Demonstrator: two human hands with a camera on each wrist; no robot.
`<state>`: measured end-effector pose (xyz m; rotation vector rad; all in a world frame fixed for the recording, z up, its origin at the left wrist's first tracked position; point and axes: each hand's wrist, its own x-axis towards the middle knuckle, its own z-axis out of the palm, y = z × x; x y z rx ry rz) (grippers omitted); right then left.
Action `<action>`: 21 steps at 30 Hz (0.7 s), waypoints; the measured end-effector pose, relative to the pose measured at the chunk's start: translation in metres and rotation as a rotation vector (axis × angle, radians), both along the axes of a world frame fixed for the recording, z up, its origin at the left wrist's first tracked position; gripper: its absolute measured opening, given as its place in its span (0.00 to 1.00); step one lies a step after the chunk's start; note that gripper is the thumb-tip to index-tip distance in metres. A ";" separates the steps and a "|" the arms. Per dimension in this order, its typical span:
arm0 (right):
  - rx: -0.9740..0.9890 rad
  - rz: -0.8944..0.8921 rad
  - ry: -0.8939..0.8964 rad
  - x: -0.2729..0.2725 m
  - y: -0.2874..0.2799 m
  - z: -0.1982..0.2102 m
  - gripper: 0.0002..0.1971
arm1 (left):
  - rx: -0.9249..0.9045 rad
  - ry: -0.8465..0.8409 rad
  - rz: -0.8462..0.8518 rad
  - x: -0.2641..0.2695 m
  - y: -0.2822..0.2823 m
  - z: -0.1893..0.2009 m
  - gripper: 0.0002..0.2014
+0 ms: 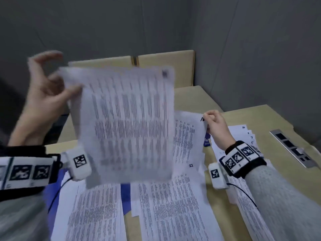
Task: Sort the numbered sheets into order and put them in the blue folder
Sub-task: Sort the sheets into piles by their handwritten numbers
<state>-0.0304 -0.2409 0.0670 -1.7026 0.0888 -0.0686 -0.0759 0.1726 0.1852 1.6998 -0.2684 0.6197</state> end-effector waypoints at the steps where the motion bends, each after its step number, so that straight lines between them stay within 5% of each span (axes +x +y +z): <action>1: 0.025 0.016 0.003 -0.001 0.006 0.000 0.08 | 0.049 0.068 -0.069 -0.010 -0.026 -0.004 0.23; 4: 0.121 0.088 0.061 -0.005 0.024 0.004 0.07 | 0.109 0.140 -0.162 -0.017 -0.079 -0.039 0.09; 9: 0.407 0.196 0.166 -0.014 0.034 0.015 0.09 | 0.011 0.441 -0.166 -0.014 -0.124 -0.106 0.03; 11: 0.502 0.234 0.199 -0.017 0.033 0.018 0.09 | -0.025 0.510 -0.141 -0.007 -0.132 -0.122 0.15; 14: 0.665 0.313 0.253 -0.021 0.031 0.021 0.10 | -0.073 0.545 -0.152 0.005 -0.141 -0.129 0.13; 17: 0.750 0.349 0.300 -0.022 0.028 0.022 0.10 | -0.099 0.547 -0.173 0.018 -0.146 -0.132 0.24; 21: 0.712 0.358 0.316 -0.017 0.022 0.013 0.07 | -0.176 0.557 -0.217 0.027 -0.153 -0.128 0.18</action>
